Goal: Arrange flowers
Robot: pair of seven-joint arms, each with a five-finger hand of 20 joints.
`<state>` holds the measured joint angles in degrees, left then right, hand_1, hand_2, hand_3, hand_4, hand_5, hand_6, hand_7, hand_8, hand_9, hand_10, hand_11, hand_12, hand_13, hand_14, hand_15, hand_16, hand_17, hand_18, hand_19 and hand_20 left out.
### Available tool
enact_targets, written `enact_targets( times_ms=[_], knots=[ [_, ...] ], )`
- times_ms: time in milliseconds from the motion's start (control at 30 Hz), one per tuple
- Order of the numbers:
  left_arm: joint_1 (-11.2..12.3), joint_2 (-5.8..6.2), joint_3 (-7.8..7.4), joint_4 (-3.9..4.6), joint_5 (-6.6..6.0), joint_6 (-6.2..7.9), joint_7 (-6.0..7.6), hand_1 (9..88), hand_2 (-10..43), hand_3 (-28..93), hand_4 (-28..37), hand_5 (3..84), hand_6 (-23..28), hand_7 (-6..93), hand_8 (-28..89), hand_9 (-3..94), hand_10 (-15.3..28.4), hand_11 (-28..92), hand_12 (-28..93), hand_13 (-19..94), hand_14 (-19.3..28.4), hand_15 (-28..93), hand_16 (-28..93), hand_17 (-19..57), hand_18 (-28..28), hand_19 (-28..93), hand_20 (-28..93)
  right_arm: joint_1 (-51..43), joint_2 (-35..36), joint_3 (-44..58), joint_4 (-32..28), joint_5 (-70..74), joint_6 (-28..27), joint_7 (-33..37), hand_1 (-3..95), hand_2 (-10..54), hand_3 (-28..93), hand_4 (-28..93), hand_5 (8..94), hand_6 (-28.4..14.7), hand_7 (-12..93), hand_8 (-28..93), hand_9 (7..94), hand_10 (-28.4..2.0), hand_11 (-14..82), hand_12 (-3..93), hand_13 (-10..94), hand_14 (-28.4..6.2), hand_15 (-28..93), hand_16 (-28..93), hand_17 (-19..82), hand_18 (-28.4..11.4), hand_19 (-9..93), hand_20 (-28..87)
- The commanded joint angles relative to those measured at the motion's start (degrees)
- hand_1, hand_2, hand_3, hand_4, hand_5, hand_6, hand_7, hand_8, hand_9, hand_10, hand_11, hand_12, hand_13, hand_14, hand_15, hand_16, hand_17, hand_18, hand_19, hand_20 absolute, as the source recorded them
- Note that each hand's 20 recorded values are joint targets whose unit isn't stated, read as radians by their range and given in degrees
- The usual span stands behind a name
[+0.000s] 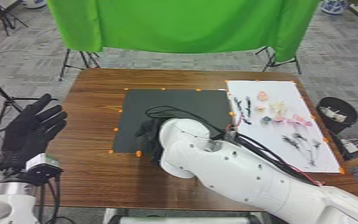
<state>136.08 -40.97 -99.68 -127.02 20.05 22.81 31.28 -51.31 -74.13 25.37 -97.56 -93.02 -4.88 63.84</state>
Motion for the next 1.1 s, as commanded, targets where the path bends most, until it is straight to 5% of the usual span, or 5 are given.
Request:
enact_targets(
  times_ms=[33,733,933,1100],
  knots=[
    [0.5,-0.81,-0.04,-0.2,0.51,-0.46,-0.23,30.0,6.9,66,-20.8,38.6,10.0,9.9,-8,33.3,19.2,29,11,18,23.3,47,-11,-9.8,20.9,42,6,0.0,1.0,-0.3,-0.1,0.8,0.2,1.2,20.9,6.3,74,-16,72.5,-12.5,16,-9,79.1,-18.0,50.4,24.3,79,-12.4,74,17,64,-12.8,93,40],
    [-0.8,-1.63,0.01,0.09,1.5,-0.68,-1.98,30.1,6.9,66,-20.9,38.7,10.0,9.9,-8,33.2,19.1,29,11,18,23.2,47,-11,-9.8,20.9,42,6,-2.5,-1.3,1.7,-0.5,2.0,-1.0,-0.1,20.6,6.6,74,-16,72.8,-12.8,17,-9,78.8,-18.3,50.2,24.2,79,-12.5,75,17,63,-12.6,93,40],
    [2.3,-1.48,-1.8,-0.84,0.72,0.06,-0.79,30.2,6.9,66,-20.9,38.7,10.1,9.9,-8,33.2,19.2,29,10,18,23.3,47,-11,-9.8,20.9,42,6,0.9,2.4,-3.8,-3.7,-4.8,1.1,1.3,20.2,6.6,74,-16,73.1,-12.8,17,-8,78.9,-18.4,50.2,24.0,79,-12.5,75,16,64,-12.5,93,40],
    [7.1,-0.93,-3.82,-2.09,-1.12,1.61,2.24,30.3,6.9,66,-20.9,38.8,10.1,9.9,-8,33.3,19.2,29,11,18,23.3,47,-11,-9.8,20.9,42,6,2.8,6.7,-4.6,-7.3,-7.9,1.4,1.0,20.0,5.5,73,-16,74.7,-12.8,19,-7,80.0,-18.8,49.7,23.6,80,-12.7,74,16,67,-11.4,93,38]
  ],
)
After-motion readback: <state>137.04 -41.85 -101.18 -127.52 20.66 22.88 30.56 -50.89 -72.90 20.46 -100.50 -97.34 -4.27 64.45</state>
